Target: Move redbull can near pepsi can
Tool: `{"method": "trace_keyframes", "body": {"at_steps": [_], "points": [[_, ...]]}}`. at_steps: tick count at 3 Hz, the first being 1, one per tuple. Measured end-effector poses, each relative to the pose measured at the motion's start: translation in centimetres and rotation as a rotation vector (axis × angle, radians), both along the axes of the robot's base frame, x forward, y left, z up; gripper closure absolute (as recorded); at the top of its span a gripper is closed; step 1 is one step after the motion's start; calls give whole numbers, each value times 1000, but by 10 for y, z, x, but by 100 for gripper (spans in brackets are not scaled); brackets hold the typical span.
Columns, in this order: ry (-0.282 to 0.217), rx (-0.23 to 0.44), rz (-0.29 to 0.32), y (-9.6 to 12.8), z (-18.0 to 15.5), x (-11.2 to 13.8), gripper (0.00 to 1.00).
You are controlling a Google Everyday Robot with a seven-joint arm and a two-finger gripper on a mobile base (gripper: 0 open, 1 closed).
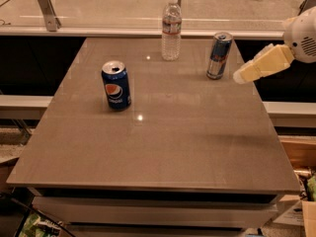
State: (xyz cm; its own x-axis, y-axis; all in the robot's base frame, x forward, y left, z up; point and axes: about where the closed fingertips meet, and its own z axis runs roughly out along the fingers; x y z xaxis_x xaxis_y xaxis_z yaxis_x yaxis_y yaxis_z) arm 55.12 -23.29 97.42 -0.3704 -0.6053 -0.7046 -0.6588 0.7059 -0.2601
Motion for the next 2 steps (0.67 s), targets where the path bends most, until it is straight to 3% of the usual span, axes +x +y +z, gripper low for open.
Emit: {"method": "trace_keyframes", "body": {"at_steps": [2], "points": [[-2,35,-8,0,-6,8,0]]}}
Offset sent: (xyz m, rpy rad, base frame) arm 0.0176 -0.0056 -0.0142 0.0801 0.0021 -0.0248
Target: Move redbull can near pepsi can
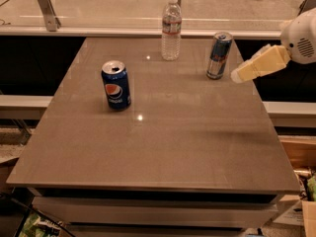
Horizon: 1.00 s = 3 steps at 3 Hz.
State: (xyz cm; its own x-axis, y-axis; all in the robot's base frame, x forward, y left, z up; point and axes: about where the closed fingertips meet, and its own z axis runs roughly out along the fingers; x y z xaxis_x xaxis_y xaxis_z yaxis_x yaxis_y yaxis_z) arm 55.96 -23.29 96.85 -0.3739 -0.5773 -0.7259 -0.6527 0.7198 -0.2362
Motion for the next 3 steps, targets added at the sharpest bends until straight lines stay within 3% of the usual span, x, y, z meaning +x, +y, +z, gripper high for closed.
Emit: {"method": "trace_keyframes", "body": {"at_steps": [2,3], "points": [[4,104,-44,0,-31,31,0],[-28,178,-50,0,-41,48,0]]}}
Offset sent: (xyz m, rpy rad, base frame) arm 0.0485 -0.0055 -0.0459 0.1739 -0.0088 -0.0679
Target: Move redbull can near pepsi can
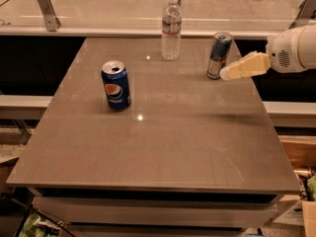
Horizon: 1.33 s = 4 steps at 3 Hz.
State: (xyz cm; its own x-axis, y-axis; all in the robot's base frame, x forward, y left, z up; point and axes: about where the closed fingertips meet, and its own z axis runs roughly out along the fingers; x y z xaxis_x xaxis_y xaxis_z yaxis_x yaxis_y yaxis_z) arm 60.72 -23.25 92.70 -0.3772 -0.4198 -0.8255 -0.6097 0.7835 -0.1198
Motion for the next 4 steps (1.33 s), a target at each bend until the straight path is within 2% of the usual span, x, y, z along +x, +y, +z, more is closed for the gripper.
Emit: {"method": "trace_keyframes", "body": {"at_steps": [1,2,4], "points": [[-41,73,1,5,-11,20,0],[-66,118,7,11,-21,37,0],[-102,162,17,20,-28,73,0]]}}
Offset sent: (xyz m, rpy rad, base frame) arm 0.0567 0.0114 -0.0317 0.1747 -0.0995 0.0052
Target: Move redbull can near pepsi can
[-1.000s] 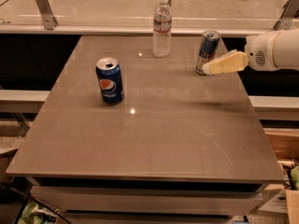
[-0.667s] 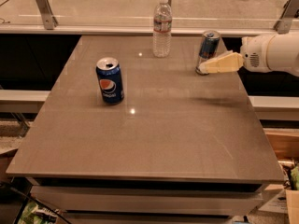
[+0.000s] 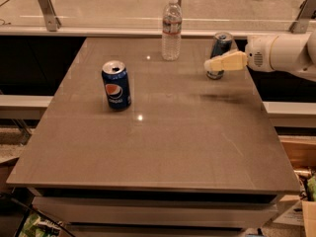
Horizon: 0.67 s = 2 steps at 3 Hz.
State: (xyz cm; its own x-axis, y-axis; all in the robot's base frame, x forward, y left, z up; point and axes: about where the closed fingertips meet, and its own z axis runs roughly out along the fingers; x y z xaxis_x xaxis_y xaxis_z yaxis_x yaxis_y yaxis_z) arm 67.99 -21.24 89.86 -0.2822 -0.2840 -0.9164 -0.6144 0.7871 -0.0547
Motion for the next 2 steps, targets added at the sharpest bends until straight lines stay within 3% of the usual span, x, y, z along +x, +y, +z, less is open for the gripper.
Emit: {"method": "trace_keyframes", "body": {"at_steps": [1,2], "points": [[-14,7,16,9,-1,16,0],[-12,7,19,11,-1,15,16]]}}
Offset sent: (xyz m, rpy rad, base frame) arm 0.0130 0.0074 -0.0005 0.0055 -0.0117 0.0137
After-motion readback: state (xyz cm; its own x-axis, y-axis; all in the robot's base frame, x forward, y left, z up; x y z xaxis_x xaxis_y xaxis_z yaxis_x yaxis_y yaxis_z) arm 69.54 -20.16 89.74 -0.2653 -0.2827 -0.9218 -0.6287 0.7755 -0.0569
